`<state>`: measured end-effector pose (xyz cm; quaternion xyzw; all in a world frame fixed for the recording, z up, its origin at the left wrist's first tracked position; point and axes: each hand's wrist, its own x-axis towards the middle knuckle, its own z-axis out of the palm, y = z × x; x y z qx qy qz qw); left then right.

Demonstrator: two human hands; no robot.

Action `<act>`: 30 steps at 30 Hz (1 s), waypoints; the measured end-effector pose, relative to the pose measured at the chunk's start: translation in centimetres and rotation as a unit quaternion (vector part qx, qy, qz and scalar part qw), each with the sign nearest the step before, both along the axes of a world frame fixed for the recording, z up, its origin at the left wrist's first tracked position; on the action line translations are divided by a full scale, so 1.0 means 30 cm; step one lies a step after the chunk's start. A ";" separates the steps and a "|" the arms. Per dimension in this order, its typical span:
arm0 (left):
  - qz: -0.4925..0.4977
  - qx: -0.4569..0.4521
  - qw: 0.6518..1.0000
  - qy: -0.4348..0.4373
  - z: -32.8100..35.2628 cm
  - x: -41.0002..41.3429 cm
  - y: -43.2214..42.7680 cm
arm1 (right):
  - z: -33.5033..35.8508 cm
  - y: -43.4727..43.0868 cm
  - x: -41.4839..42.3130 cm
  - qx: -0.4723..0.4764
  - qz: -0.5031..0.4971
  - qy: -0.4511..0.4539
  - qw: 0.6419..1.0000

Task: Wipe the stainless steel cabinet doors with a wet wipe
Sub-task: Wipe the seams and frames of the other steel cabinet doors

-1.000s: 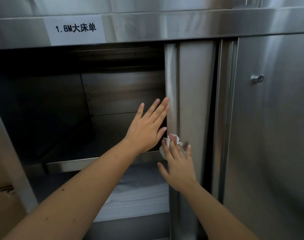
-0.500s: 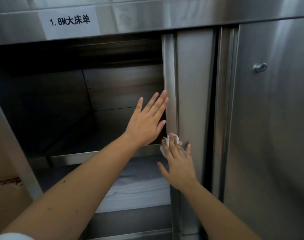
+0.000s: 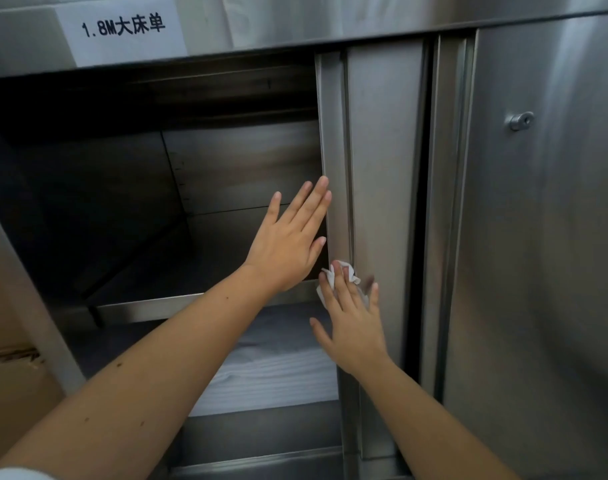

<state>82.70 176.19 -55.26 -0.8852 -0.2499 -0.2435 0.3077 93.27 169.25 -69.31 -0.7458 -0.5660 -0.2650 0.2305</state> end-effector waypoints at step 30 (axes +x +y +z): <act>-0.034 0.090 0.985 -0.141 -0.303 0.059 0.020 | -0.097 0.106 0.042 0.198 0.070 -0.045 0.977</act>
